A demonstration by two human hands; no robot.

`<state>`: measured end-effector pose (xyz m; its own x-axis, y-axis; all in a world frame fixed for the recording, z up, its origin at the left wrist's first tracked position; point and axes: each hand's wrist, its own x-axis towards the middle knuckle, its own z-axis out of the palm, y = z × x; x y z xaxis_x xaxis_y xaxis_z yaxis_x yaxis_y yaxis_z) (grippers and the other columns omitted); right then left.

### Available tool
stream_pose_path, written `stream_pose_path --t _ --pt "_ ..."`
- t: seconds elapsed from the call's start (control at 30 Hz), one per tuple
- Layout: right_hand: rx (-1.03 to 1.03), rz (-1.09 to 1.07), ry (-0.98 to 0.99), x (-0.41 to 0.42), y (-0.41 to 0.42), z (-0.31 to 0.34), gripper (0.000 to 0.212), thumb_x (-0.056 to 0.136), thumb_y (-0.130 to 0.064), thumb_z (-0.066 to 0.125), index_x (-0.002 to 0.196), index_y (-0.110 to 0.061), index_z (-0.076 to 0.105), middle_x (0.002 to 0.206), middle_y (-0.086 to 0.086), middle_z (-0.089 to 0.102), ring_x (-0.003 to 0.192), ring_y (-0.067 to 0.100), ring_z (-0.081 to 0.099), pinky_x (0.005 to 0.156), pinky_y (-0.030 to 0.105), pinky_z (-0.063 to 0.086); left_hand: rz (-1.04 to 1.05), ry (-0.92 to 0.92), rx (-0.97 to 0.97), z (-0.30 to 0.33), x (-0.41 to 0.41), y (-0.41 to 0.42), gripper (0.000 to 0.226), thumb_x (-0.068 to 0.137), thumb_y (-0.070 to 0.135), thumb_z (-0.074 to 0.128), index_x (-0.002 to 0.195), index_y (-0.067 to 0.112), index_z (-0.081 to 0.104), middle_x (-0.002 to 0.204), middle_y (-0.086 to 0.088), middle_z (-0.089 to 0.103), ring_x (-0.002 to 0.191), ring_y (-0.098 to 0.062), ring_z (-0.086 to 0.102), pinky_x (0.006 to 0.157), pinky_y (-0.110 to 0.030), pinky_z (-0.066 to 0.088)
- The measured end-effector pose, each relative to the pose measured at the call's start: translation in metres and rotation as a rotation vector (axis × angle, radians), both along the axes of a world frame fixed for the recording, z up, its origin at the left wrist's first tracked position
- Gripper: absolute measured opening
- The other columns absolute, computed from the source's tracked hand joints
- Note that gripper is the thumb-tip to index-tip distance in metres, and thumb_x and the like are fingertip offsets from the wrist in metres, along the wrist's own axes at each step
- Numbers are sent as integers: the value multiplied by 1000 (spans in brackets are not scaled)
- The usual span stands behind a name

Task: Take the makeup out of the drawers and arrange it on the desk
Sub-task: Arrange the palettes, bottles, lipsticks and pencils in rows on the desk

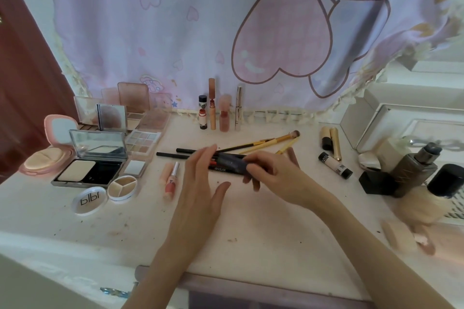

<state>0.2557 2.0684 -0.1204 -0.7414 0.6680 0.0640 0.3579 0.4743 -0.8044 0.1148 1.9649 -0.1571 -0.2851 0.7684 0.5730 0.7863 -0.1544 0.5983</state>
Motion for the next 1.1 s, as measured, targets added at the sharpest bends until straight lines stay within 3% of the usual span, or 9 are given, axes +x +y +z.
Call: stream_pose_path --t 0.07,0.17,0.37,0.6,0.7,0.8,0.9,1.03,1.1 --pt "-75 76 -12 1 -11 -1 15 96 -16 45 105 -21 57 78 -8 64 60 0 58 59 11 45 -41 32 34 1 -2 -1 49 77 -1 68 121 11 51 120 -5 51 105 2 44 93 -15 40" --pt "-112 84 -54 5 -15 2 15 96 -14 45 100 -22 56 81 -8 63 61 3 56 60 10 44 -127 52 13 2 -3 -4 29 77 2 69 104 8 60 98 2 58 89 11 44 84 -2 33" --pt "34 247 -348 9 -14 3 5 96 -29 46 99 -28 49 82 -15 55 67 -2 50 61 9 38 -264 30 -68 -1 -1 -7 23 85 9 60 108 14 59 102 14 53 94 4 49 84 -7 37" --pt "283 181 -356 11 -19 -10 20 97 -34 39 113 -27 49 83 -17 51 68 -3 46 64 13 34 -252 31 -77 -1 -2 -7 23 83 5 62 104 15 60 99 14 53 91 10 46 81 -6 36" --pt "287 159 -341 13 -20 -10 23 96 -38 41 114 -27 50 88 -11 55 71 0 48 66 15 37 -239 38 -97 -2 -3 -7 23 83 8 64 104 16 60 98 12 54 90 6 48 80 -6 36" --pt "202 47 -350 19 -19 -9 27 94 -40 47 118 -27 46 85 -17 51 73 1 50 62 13 36 -173 48 -90 0 -2 -6 25 81 15 67 105 17 58 96 12 55 85 7 49 77 -2 35" --pt "155 -30 -343 23 -17 -8 19 94 -35 48 111 -25 47 84 -14 52 71 2 49 59 15 34 -30 66 -31 2 0 -4 28 77 13 70 104 13 60 94 10 57 78 5 49 80 1 33" --pt "210 -106 -280 18 -26 -13 15 95 -28 46 107 -21 53 93 -7 49 75 4 46 60 13 35 196 97 -34 0 0 -8 25 73 13 74 93 8 59 87 -3 61 86 -20 56 100 -15 28" --pt "268 -151 -259 9 -32 -19 22 94 -30 48 112 -20 56 100 -7 46 82 6 45 67 16 34 276 167 -91 -3 -1 -13 26 70 14 76 87 10 57 86 -6 60 95 -30 56 93 -36 38"
